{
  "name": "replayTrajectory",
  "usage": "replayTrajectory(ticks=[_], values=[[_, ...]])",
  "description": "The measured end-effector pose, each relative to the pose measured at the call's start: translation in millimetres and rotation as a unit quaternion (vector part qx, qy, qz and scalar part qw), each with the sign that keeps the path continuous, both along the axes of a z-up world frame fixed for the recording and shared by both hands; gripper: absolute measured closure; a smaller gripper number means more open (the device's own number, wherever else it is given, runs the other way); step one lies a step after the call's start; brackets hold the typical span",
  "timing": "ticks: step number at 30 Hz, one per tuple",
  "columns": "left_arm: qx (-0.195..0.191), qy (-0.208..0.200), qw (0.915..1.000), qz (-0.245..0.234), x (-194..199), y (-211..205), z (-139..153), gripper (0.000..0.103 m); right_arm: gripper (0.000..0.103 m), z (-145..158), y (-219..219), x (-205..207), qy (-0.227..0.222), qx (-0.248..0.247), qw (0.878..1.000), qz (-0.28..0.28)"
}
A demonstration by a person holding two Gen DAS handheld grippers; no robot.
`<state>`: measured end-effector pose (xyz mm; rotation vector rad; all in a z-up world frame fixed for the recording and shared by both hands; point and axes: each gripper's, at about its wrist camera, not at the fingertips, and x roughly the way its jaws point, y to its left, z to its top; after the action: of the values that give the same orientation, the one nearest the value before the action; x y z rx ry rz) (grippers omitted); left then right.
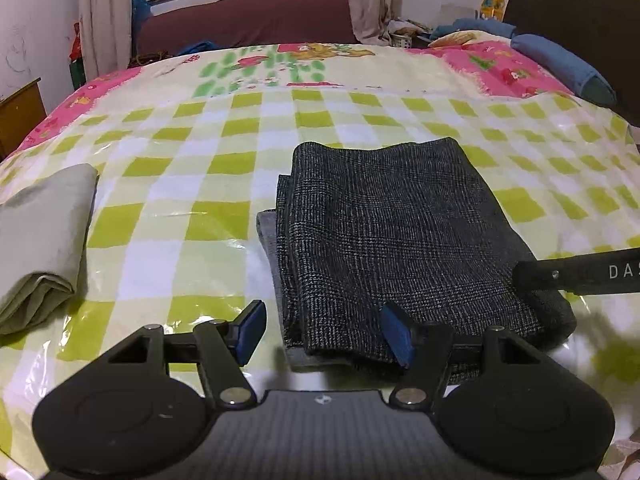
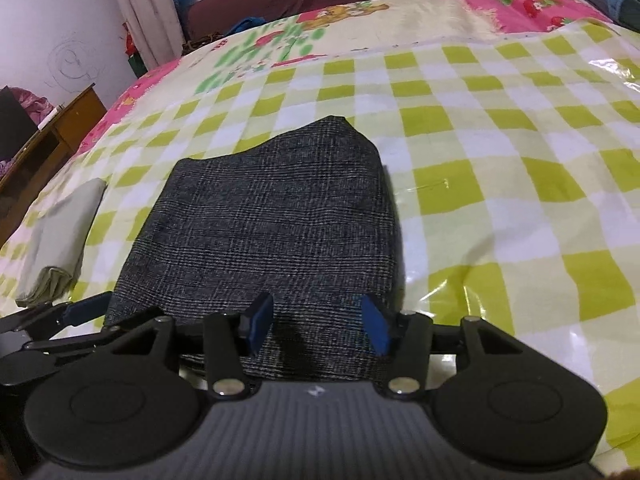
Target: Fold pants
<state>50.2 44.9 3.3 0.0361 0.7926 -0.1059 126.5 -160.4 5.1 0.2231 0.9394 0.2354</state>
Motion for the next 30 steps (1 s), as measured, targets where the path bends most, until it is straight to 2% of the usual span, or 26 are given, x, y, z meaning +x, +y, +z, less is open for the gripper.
replayTrajectory(ticks=[8,15,18,23,26,30], values=[[-0.002,-0.001,1.0000,-0.001,0.6,0.4,-2.2,0.021,0.045,-4.6,5.0,0.5,0.000,-0.009,1.000,0.003],[0.000,-0.003,1.0000,-0.005,1.6,0.6,-3.7,0.020,0.044,-8.5,3.7,1.3,0.001,-0.006,1.000,-0.003],[0.000,-0.004,1.0000,-0.005,2.5,1.2,-4.3,0.015,0.043,-10.2,1.1,2.8,0.001,-0.003,1.000,-0.006],[-0.005,0.001,1.0000,-0.006,6.8,3.3,-8.0,0.009,0.033,-17.8,-0.5,7.3,0.001,0.001,1.000,-0.002],[-0.005,0.005,1.0000,-0.005,12.3,4.0,-12.6,0.001,0.029,-23.5,-1.4,11.1,0.002,0.009,1.000,0.000],[-0.035,0.033,0.9988,-0.015,24.1,6.2,-21.1,0.000,0.029,-30.2,-6.3,16.2,0.011,0.028,1.000,0.002]])
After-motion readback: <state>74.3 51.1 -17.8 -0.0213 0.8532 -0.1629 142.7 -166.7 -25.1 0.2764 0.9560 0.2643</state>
